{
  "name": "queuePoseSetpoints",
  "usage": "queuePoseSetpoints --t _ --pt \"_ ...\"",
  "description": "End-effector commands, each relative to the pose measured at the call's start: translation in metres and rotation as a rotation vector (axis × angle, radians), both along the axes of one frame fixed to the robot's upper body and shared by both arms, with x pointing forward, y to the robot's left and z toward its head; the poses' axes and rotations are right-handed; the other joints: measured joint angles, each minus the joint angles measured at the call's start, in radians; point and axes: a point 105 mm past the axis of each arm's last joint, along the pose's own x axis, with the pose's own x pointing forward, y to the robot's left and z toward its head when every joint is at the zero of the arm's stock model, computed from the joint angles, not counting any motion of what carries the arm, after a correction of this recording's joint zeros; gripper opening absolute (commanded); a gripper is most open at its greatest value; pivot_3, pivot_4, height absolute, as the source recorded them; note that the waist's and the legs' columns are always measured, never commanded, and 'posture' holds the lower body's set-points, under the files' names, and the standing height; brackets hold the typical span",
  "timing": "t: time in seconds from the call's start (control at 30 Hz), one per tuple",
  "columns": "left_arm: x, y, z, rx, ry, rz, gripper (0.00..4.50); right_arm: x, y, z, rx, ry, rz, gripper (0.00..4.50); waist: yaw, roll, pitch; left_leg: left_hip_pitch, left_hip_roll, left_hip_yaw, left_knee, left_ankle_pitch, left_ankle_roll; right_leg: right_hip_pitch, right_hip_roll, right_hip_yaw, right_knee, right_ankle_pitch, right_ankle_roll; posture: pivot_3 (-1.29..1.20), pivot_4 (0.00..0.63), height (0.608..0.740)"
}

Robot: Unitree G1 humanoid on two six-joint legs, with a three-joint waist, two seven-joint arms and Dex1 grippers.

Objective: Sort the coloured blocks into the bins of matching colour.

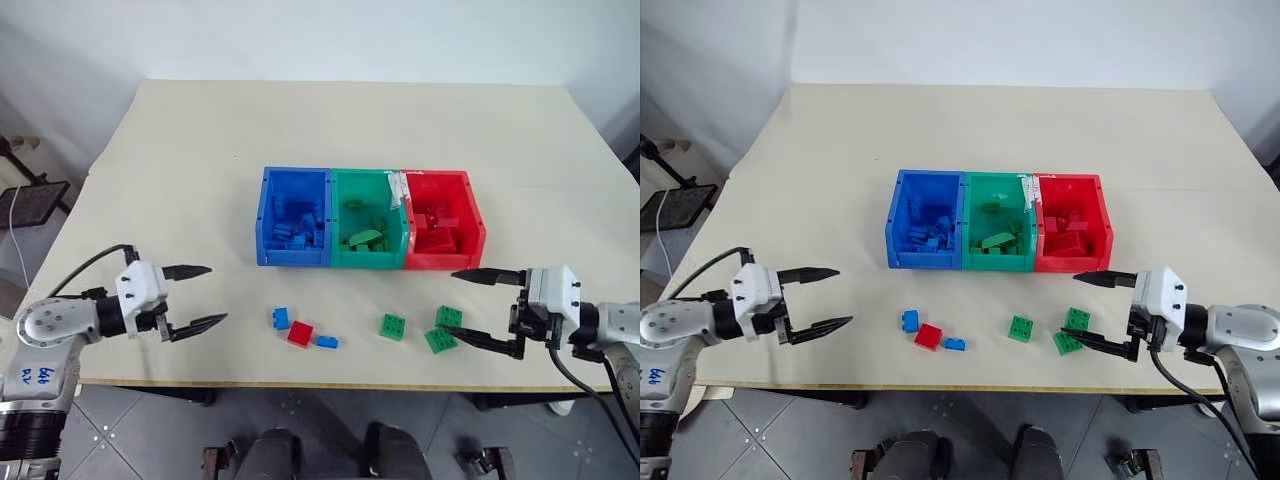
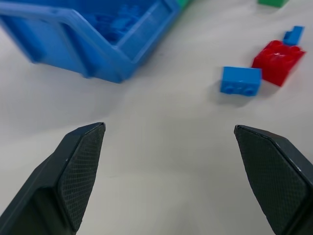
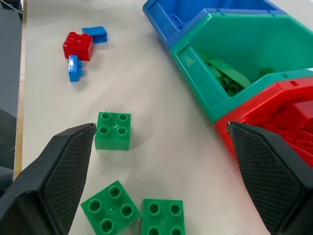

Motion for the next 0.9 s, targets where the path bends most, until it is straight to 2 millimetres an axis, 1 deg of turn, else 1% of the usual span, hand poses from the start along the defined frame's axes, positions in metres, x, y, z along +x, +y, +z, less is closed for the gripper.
queuePoseSetpoints --t 0.03,0.07,0.1,0.13,0.23,0.33,0.4,0.43,0.47,0.5,0.57,0.67,0.8,0.9 --pt "-0.001 -0.011 0.019 -0.027 -0.035 -0.051 4.49 -0.004 -0.009 0.008 0.008 -0.047 -0.042 4.5 0.001 0.0 0.0 0.0 0.0 0.0 0.0 0.0 0.0 0.0 0.0 0.0 0.0 0.0 0.0 0.0 0.15 0.74" --pt "-0.002 -0.02 0.021 -0.031 -0.039 -0.083 4.49 -0.007 -0.018 0.007 -0.003 -0.044 -0.073 4.5 0.006 0.0 0.0 0.0 0.0 0.0 0.0 0.0 0.0 0.0 0.0 0.0 0.0 0.0 0.0 0.0 0.15 0.74" --pt "-0.006 -0.032 0.024 -0.051 -0.03 -0.133 4.49 -0.01 -0.029 0.005 -0.02 -0.04 -0.107 4.5 0.008 0.0 0.0 0.0 0.0 0.0 0.0 0.0 0.0 0.0 0.0 0.0 0.0 0.0 0.0 0.0 0.15 0.74" --pt "-0.01 -0.04 0.025 -0.063 -0.02 -0.168 4.49 -0.013 -0.035 0.004 -0.033 -0.037 -0.127 4.5 0.009 0.0 0.0 0.0 0.0 0.0 0.0 0.0 0.0 0.0 0.0 0.0 0.0 0.0 0.0 0.0 0.15 0.74" --pt "-0.024 -0.073 0.026 -0.088 -0.003 -0.278 4.49 -0.021 -0.061 0.001 -0.076 -0.024 -0.221 4.5 0.006 0.0 0.0 0.0 0.0 0.0 0.0 0.0 0.001 0.001 0.0 0.001 0.0 0.0 0.0 0.0 0.15 0.74" --pt "-0.04 -0.105 0.029 -0.149 0.025 -0.394 4.49 -0.029 -0.094 -0.003 -0.128 0.0 -0.34 4.5 0.003 0.0 0.0 0.0 0.0 0.0 0.0 0.0 0.0 0.001 0.0 0.001 0.0 0.0 0.0 0.0 0.15 0.74" --pt "-0.046 -0.119 0.031 -0.16 0.019 -0.444 4.49 -0.036 -0.11 -0.006 -0.165 0.027 -0.388 4.5 0.002 0.0 0.0 0.001 0.0 0.001 0.0 0.0 0.0 0.001 0.0 0.001 0.0 0.0 0.0 0.0 0.15 0.74" --pt "-0.048 -0.123 0.032 -0.154 0.011 -0.463 4.49 -0.038 -0.115 -0.007 -0.177 0.043 -0.404 4.5 0.002 0.0 0.0 0.001 0.0 0.001 0.0 0.0 0.0 0.001 0.0 0.002 0.0 0.0 0.0 0.0 0.15 0.74" --pt "-0.049 -0.128 0.032 -0.153 0.008 -0.481 4.49 -0.041 -0.119 -0.012 -0.227 0.074 -0.403 4.5 0.002 0.0 0.0 0.001 0.0 0.001 0.0 0.0 0.0 0.001 0.0 0.002 0.0 0.0 0.0 0.0 0.15 0.74" --pt "-0.05 -0.132 0.032 -0.162 0.019 -0.497 4.49 -0.042 -0.118 -0.014 -0.266 0.092 -0.383 4.5 0.001 0.0 0.0 0.002 0.0 0.001 0.0 0.0 0.0 0.001 0.0 0.002 0.0 0.0 0.0 0.0 0.15 0.74" --pt "-0.051 -0.138 0.031 -0.171 0.02 -0.516 4.49 -0.036 -0.107 -0.012 -0.279 0.111 -0.36 4.5 -0.002 0.0 0.0 0.002 0.0 0.003 0.0 0.0 0.0 0.001 0.0 0.004 -0.001 0.0 -0.001 0.0 0.15 0.74" --pt "-0.051 -0.141 0.027 -0.16 0.018 -0.526 4.49 -0.026 -0.084 -0.009 -0.3 0.14 -0.291 4.5 -0.006 0.001 0.0 0.003 0.001 0.005 0.0 0.0 0.0 0.001 0.001 0.006 -0.002 -0.001 -0.001 0.0 0.15 0.74" --pt "-0.049 -0.13 0.021 -0.142 0.021 -0.483 4.49 -0.004 -0.051 -0.01 -0.344 0.188 -0.244 4.5 -0.001 0.001 0.0 0.002 0.002 0.005 0.0 0.0 0.0 0.001 0.001 0.006 -0.002 -0.001 -0.001 0.0 0.15 0.74" --pt "-0.045 -0.119 0.019 -0.133 0.018 -0.43 4.49 0.004 -0.04 -0.015 -0.39 0.221 -0.213 4.5 0.006 0.001 0.0 0.0 0.002 0.003 0.001 0.0 0.0 0.001 0.001 0.005 -0.005 -0.001 -0.001 0.0 0.15 0.74"
